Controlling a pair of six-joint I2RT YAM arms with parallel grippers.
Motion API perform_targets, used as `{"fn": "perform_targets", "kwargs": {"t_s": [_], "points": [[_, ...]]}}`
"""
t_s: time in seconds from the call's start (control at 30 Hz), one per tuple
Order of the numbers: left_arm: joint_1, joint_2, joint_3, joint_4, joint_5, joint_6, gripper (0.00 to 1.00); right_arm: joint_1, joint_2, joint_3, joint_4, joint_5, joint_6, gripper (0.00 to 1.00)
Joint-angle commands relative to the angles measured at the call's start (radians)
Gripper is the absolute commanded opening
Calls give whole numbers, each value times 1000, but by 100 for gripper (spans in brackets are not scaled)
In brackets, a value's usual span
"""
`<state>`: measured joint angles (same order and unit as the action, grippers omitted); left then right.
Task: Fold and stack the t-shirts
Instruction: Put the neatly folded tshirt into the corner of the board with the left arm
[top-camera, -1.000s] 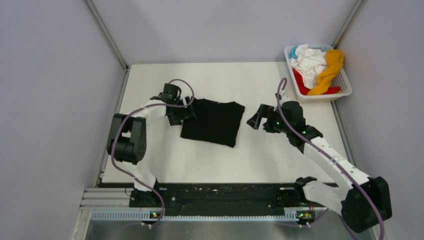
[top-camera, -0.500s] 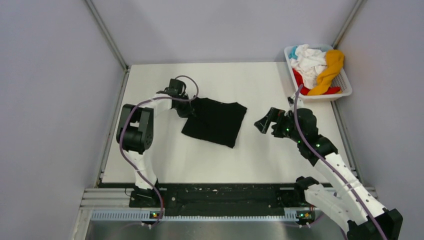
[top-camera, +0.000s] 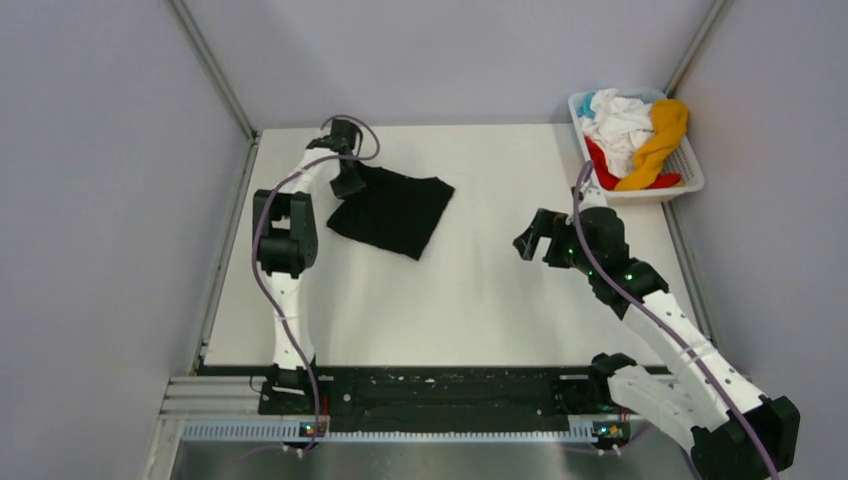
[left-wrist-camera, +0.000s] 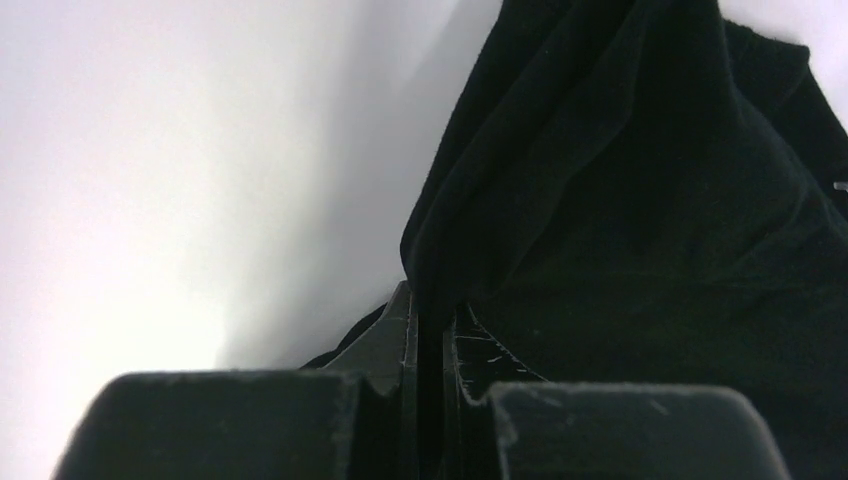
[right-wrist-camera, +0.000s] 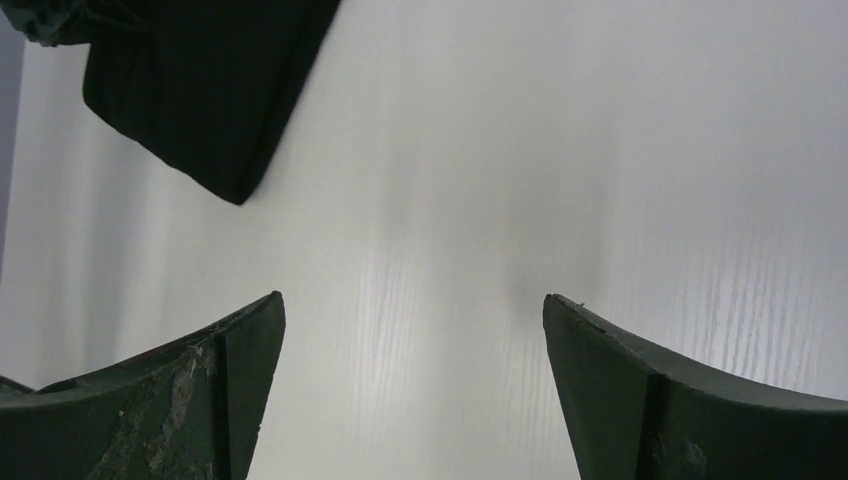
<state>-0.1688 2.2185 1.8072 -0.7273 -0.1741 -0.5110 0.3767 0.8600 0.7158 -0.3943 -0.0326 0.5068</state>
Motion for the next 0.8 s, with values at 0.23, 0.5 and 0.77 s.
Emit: {"fn": "perform_targets", "kwargs": {"t_s": [0.23, 0.5, 0.77], "points": [[361, 233, 411, -1, -35, 135, 0, -7, 111, 74, 127, 106, -93, 99], [438, 316, 600, 88, -7, 229, 0, -11, 115, 31, 169, 156, -95, 99], [487, 298, 621, 117, -33, 162, 19, -17, 124, 37, 132, 192, -96, 99]]}}
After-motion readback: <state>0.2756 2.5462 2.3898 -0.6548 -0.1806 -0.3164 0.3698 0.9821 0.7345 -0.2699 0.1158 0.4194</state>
